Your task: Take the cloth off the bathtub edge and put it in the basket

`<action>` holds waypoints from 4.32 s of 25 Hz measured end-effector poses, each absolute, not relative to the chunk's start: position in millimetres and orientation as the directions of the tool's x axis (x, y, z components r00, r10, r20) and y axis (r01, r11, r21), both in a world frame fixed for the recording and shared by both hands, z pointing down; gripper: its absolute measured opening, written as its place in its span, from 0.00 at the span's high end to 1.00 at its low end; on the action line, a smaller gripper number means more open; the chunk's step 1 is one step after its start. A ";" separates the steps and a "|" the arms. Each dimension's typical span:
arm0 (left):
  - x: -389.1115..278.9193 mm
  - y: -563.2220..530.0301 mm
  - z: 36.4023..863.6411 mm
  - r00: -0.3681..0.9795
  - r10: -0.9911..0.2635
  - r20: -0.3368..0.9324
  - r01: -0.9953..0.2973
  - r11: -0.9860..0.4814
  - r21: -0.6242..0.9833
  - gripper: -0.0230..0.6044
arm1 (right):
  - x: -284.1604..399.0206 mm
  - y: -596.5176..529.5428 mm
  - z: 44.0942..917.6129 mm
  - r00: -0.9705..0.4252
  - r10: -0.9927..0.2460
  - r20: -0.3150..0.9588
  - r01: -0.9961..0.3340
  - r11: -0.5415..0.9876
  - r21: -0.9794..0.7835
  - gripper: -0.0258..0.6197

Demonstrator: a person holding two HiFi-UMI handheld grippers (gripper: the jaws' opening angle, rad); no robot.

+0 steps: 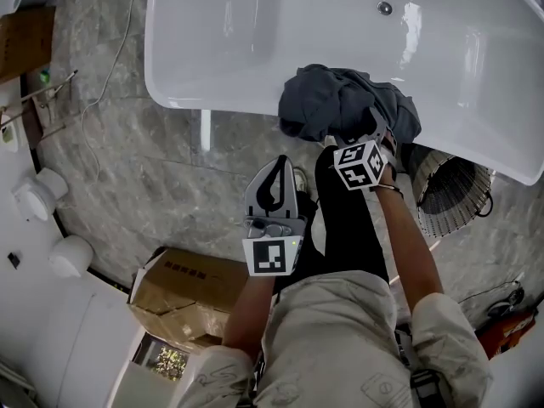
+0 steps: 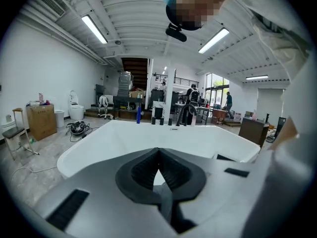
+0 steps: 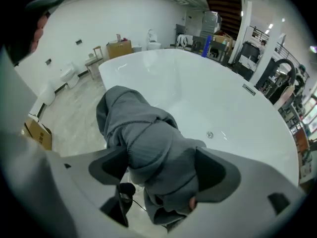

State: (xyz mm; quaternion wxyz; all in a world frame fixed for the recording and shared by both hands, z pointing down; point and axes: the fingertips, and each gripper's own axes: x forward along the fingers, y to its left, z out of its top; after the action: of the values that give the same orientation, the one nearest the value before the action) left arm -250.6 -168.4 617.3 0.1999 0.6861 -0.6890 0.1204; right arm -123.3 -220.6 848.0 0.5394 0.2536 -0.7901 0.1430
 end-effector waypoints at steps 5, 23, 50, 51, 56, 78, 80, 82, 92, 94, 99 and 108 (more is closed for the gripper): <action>-248.8 -164.7 615.1 0.017 -0.902 0.432 -0.993 0.033 0.109 0.97 | -121.2 -216.8 858.5 -0.178 -0.199 0.964 -0.451 0.887 0.100 0.38; -251.9 -128.6 564.9 0.020 -0.933 0.360 -0.994 0.022 0.111 0.97 | -125.3 -190.8 808.9 -0.268 -0.324 0.907 -0.460 0.871 0.175 0.83; -277.7 -8.3 420.4 0.096 -0.994 0.042 -0.986 -0.089 0.140 0.97 | -111.1 -76.1 551.1 -0.370 -0.702 0.609 -0.856 0.512 0.071 0.84; -282.0 -4.1 415.7 0.088 -0.995 0.044 -0.987 -0.081 0.139 0.97 | -112.0 -70.7 538.1 -0.371 -0.718 0.588 -0.861 0.504 0.072 0.84; -287.1 9.3 391.6 0.103 -0.994 0.016 -0.984 -0.100 0.147 0.97 | -98.1 -44.7 472.1 -0.362 -0.800 0.479 -0.894 0.444 0.066 0.84; -155.1 2.9 292.7 0.370 -0.924 -0.096 -0.922 -0.378 0.081 0.97 | 67.4 14.1 310.3 -0.096 -0.990 0.105 -0.995 0.095 -0.016 0.84; -129.0 0.9 288.6 0.396 -0.913 -0.099 -0.912 -0.404 0.075 0.97 | 92.0 17.7 304.8 -0.065 -0.994 0.089 -0.998 0.064 -0.010 0.84; -103.7 -1.4 284.0 0.422 -0.901 -0.103 -0.900 -0.429 0.069 0.97 | 116.7 20.9 300.5 -0.034 -0.997 0.076 -0.999 0.033 -0.006 0.84; 31.1 -10.9 275.3 0.537 -0.839 -0.087 -0.840 -0.541 0.041 0.97 | 254.6 45.7 286.5 0.116 -0.992 0.045 -0.993 -0.117 -0.016 0.84; 63.4 -10.6 273.9 0.562 -0.822 -0.086 -0.823 -0.567 0.033 0.97 | 284.4 52.6 285.8 0.146 -0.988 0.040 -0.989 -0.147 -0.018 0.84; 139.8 -9.9 273.1 0.616 -0.784 -0.082 -0.784 -0.620 0.033 0.97 | 352.4 68.8 284.4 0.204 -0.979 0.028 -0.979 -0.205 -0.022 0.84; 262.8 22.9 278.7 0.680 -0.730 -0.069 -0.730 -0.683 0.021 0.97 | 463.5 120.9 292.6 0.289 -0.957 0.030 -0.956 -0.291 -0.046 0.84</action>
State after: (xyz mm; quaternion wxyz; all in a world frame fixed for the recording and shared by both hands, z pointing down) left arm 262.8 22.9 278.7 -0.0042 0.9166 -0.3983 -0.0359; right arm 463.5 120.9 292.6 -0.0096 0.8029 -0.5955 0.0257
